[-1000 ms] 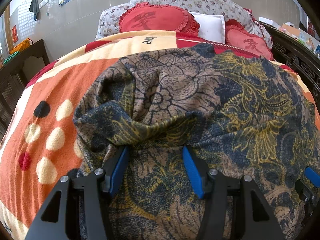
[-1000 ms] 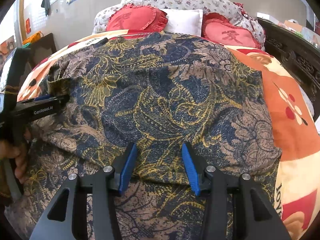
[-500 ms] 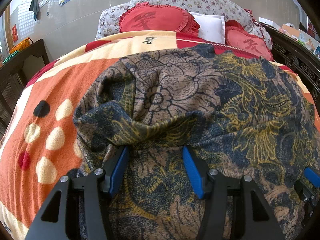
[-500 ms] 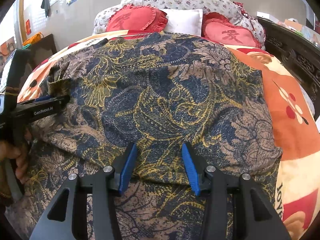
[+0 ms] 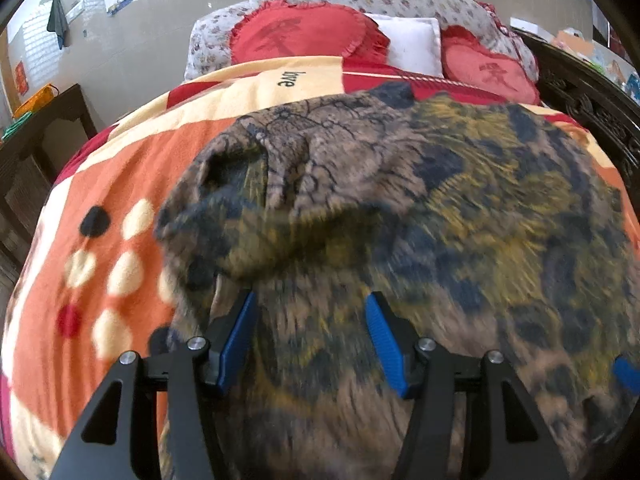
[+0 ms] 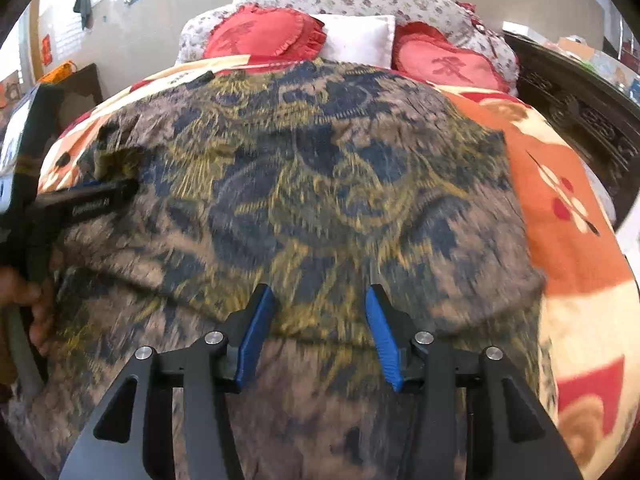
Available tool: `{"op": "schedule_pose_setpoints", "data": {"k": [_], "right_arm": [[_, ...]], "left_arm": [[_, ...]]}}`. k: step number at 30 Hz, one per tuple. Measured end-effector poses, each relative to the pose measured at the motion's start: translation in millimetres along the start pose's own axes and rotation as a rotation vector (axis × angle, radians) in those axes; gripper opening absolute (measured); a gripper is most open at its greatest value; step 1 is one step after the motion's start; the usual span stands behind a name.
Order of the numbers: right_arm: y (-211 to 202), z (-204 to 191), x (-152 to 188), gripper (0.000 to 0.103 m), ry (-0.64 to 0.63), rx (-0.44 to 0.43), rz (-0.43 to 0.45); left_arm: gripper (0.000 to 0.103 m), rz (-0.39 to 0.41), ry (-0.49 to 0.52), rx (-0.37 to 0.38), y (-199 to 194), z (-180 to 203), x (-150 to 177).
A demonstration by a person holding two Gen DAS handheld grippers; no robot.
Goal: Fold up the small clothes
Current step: 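Smooth the folded shirt surface with the right gripper toward the collar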
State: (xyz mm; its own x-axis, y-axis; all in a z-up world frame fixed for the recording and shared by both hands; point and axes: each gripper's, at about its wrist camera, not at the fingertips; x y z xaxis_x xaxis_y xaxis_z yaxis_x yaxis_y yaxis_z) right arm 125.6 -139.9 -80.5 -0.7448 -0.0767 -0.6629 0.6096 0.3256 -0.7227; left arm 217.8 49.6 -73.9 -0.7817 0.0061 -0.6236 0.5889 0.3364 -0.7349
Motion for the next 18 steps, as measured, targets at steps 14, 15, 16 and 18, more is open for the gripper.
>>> {"op": "schedule_pose_setpoints", "data": {"k": [14,15,16,18], "right_arm": [[-43.5,-14.1,63.1,0.087,0.036,0.024,-0.092],[-43.9,-13.7,64.5,0.088,0.037,0.022,-0.083],[-43.7,-12.6,65.3,0.089,0.039,0.015,-0.073],[-44.1,-10.1,66.6,0.091,0.046,-0.005,-0.059]], "left_arm": [[0.103,-0.041,0.074,0.137,-76.9,6.8,127.5],[0.103,-0.048,0.074,0.129,-77.0,10.7,125.7],[0.103,-0.050,0.074,0.124,-76.4,13.1,124.4],[0.103,-0.054,0.073,0.128,-75.4,13.7,123.6]]}}
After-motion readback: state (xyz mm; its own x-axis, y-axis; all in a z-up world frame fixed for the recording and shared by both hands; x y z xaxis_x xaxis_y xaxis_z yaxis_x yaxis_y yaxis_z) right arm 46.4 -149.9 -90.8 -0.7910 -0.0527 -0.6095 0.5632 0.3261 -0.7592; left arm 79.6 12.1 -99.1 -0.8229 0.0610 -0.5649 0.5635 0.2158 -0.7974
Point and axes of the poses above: each gripper's, at about its wrist camera, not at the fingertips, and y roughly the way its jaws point, z to its right, x to its underside, and after that the axes turned 14 degrees about -x, right-handed
